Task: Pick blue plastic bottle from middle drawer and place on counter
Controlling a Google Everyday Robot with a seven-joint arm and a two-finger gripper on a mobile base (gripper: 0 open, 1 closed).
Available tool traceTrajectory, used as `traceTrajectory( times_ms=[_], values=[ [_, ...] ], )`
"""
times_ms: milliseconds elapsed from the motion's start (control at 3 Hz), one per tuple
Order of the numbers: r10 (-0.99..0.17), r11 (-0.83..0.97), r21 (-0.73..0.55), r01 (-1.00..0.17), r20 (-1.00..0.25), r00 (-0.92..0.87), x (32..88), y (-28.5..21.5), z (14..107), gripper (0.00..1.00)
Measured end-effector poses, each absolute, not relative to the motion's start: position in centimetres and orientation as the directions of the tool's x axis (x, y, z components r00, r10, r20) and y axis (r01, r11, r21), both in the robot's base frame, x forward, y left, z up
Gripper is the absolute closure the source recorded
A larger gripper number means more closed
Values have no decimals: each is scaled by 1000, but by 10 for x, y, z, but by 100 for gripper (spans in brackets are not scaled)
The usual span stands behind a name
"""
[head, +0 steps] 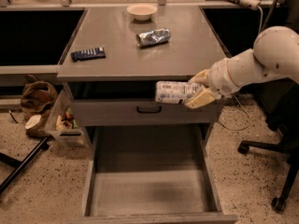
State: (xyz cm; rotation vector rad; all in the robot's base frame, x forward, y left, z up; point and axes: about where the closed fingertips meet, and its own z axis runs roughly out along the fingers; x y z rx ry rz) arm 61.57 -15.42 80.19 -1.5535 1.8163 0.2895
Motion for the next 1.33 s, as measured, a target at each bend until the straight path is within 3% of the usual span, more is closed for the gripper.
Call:
traceTrajectory(
  times_ms=[667,1333],
  values=[
    [-775,247,-346,-905,-631,30,638,-156,825,100],
    [-797,244,-480,-843,-594,108,727,-156,877,100]
  ],
)
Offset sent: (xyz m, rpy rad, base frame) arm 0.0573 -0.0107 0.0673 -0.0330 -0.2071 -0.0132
